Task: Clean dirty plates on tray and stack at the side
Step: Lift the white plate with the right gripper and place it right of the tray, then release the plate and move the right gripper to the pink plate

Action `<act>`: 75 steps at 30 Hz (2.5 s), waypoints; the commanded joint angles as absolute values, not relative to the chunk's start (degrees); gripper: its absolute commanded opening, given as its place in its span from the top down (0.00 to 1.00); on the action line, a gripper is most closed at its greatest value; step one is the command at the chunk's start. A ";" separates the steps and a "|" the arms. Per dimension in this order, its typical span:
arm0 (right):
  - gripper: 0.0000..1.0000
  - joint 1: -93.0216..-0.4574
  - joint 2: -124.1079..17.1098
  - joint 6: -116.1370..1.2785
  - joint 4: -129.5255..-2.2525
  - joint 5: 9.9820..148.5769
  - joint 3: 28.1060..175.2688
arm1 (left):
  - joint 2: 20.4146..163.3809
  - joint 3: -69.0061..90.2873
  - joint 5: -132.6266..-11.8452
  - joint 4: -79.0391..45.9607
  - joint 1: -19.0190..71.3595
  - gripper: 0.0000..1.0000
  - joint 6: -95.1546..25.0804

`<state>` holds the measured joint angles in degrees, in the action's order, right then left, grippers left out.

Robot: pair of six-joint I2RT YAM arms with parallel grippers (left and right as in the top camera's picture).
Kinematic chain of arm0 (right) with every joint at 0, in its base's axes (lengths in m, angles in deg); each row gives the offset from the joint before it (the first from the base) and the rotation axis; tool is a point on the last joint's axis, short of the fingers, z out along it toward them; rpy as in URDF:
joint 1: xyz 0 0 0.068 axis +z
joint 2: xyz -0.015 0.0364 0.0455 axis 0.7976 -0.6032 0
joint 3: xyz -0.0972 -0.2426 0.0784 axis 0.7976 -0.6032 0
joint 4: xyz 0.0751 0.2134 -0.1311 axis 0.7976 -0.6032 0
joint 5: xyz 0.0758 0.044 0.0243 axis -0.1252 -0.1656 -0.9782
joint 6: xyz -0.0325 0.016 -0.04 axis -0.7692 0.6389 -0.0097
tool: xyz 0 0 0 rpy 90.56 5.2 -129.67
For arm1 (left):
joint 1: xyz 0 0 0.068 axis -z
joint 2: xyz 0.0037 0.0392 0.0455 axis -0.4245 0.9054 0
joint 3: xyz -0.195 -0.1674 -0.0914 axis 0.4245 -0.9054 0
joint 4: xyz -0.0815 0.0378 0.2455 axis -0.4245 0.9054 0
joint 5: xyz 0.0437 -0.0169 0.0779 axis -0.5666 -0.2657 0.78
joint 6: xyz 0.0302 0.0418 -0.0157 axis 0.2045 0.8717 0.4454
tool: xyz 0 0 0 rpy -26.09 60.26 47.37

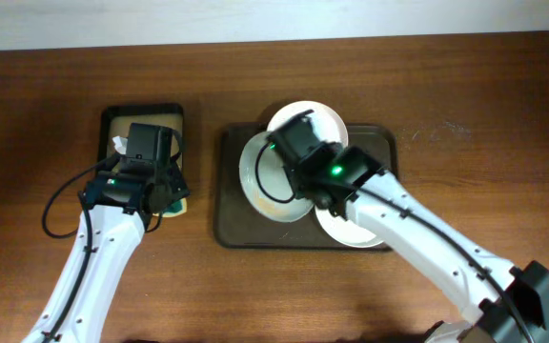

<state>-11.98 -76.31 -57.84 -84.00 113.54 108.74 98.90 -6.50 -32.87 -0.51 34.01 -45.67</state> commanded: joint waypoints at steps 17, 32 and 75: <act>0.96 5.40 -75.30 -109.82 -65.99 156.14 113.41 | 98.14 -6.58 -33.29 0.63 33.42 1.00 -44.32; 0.96 -13.59 -75.35 -72.07 -81.05 120.97 113.37 | 98.14 -6.58 -33.26 0.80 33.42 1.00 -44.32; 0.37 -60.91 -85.99 -64.64 -69.22 58.83 105.50 | 98.14 -6.58 -33.29 0.32 33.44 1.00 -44.32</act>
